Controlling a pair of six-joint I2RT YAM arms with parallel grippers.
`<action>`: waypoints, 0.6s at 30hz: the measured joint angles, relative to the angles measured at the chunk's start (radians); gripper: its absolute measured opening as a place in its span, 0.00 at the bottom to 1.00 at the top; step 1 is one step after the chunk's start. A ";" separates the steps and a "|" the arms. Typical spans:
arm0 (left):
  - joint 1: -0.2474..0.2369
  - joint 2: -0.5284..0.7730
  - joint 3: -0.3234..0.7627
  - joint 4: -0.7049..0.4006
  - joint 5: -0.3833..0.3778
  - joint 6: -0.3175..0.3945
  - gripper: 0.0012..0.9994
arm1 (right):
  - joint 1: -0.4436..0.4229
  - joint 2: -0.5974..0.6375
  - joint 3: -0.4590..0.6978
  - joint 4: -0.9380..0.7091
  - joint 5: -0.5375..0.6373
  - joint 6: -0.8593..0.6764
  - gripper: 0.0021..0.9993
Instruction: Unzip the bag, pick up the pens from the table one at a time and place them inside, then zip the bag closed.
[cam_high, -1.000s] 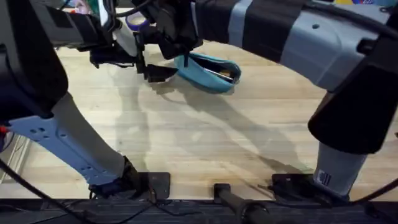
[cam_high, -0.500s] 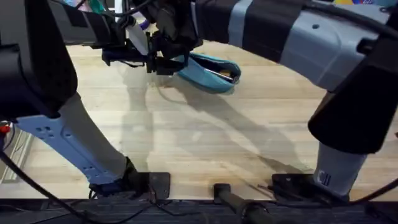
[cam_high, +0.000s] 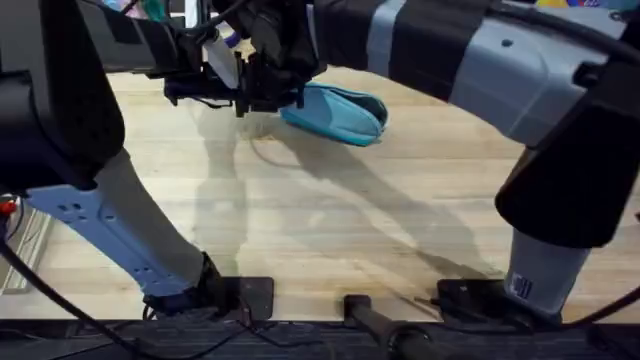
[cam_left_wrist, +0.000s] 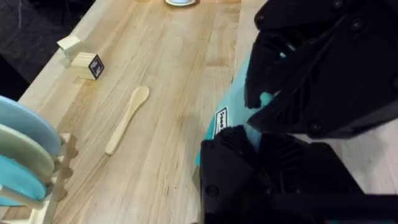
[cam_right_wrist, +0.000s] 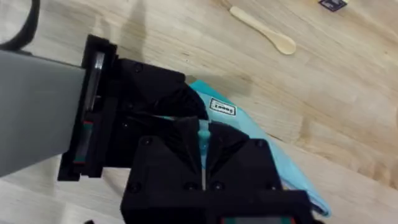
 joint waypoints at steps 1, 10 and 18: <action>0.000 0.000 0.000 0.001 0.000 0.000 0.04 | 0.000 0.000 0.000 0.000 0.000 -0.010 0.03; -0.002 0.000 0.000 0.002 0.023 0.000 0.04 | -0.007 -0.022 -0.005 -0.026 -0.019 -0.085 0.03; -0.027 0.000 -0.001 -0.001 0.037 0.000 0.04 | -0.034 -0.042 -0.005 -0.124 -0.073 -0.099 0.03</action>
